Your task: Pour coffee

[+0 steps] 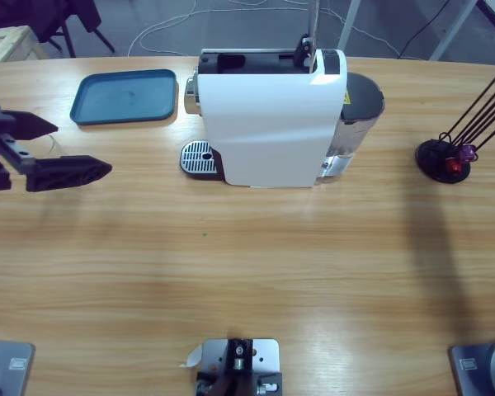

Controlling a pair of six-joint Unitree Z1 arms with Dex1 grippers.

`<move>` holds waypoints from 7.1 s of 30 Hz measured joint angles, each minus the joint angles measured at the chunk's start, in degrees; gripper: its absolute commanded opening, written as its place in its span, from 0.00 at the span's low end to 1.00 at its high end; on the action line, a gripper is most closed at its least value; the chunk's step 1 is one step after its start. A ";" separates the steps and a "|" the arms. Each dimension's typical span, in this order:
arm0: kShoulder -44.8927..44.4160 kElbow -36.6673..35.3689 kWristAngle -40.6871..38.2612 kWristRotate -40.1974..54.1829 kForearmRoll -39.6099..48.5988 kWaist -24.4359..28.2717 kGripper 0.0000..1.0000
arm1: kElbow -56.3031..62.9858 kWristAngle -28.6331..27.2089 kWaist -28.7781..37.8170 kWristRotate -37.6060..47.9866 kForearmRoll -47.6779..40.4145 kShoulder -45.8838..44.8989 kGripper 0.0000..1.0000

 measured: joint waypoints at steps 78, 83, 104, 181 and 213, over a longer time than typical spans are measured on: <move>-15.57 3.83 1.01 0.27 9.53 -0.13 1.00 | -61.42 3.43 41.34 -36.17 33.99 44.07 0.00; -15.57 3.94 1.01 -0.14 9.53 -0.13 1.00 | -61.37 4.03 41.22 -35.26 33.99 44.07 0.47; -15.63 4.39 1.01 -0.97 9.53 -0.13 1.00 | -61.37 2.79 42.30 -32.23 33.28 41.48 0.00; -22.72 4.43 4.44 -5.99 14.31 -0.14 1.00 | -47.87 2.21 47.00 12.81 21.35 38.69 0.99; 5.11 16.54 25.35 -23.19 -9.20 13.91 1.00 | -10.84 2.96 46.95 7.23 34.28 -5.99 1.00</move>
